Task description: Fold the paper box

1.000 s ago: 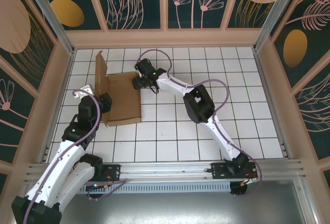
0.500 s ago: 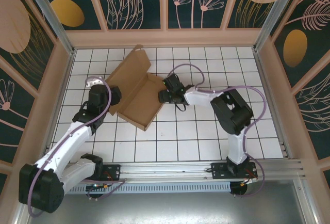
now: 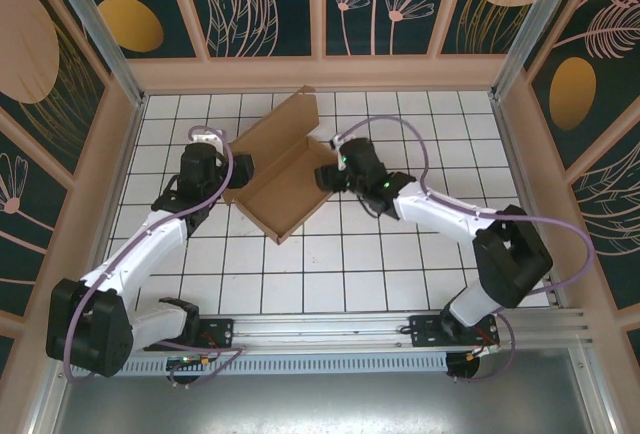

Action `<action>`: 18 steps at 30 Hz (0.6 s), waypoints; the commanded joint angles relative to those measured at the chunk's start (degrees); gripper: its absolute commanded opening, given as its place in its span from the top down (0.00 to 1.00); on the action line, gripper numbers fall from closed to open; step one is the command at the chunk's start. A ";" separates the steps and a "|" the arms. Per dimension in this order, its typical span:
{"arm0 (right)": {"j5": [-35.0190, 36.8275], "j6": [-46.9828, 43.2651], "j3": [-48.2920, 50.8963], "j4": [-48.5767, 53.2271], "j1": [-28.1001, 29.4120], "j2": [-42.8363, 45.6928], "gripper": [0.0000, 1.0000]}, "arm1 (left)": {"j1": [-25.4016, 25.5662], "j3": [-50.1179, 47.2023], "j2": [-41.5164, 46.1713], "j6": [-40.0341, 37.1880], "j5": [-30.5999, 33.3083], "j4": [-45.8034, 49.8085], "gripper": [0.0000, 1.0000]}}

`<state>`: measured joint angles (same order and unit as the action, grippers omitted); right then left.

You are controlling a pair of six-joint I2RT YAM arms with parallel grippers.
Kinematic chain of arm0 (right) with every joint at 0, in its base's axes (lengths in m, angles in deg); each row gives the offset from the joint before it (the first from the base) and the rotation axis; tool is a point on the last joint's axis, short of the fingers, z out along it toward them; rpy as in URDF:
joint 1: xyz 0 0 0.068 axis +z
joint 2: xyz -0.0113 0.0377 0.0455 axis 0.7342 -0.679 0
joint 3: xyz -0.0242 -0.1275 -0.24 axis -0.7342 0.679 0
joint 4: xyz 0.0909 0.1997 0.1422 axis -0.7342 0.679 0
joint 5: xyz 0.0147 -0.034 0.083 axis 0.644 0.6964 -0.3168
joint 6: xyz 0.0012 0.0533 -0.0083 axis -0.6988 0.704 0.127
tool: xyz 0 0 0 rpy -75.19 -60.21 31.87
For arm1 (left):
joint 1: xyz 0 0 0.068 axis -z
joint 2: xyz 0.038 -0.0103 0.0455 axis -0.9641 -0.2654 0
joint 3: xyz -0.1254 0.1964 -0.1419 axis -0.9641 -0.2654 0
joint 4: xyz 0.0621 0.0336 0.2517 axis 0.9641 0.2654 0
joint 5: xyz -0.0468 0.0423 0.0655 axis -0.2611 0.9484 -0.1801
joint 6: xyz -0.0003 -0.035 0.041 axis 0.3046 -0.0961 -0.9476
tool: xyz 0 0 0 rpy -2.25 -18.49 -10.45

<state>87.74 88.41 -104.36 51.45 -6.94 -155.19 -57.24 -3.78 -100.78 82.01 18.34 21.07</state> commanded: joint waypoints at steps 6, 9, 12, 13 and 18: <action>-4.99 -20.20 -20.93 3.16 -7.34 -23.45 0.31 | -0.08 2.94 -3.01 -4.79 -2.75 -3.66 0.34; -8.42 -22.04 -28.41 6.35 -8.43 -30.26 0.32 | -0.12 3.63 -4.13 -5.47 -3.39 -4.25 0.35; -8.52 -23.12 -33.20 9.09 -8.56 -34.65 0.38 | -0.09 3.45 -4.56 -6.39 -3.88 -5.29 0.34; -8.38 -23.30 -33.77 9.49 -8.56 -35.40 0.41 | -0.13 3.69 -4.83 -6.91 -4.02 -5.37 0.34; -6.40 -21.68 -29.39 7.36 -8.64 -34.03 0.71 | -0.11 4.82 -6.81 -9.11 -5.46 -6.30 0.33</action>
<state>80.90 66.43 -135.33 58.57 -15.40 -190.79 -57.27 -1.07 -106.22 75.41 15.35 17.26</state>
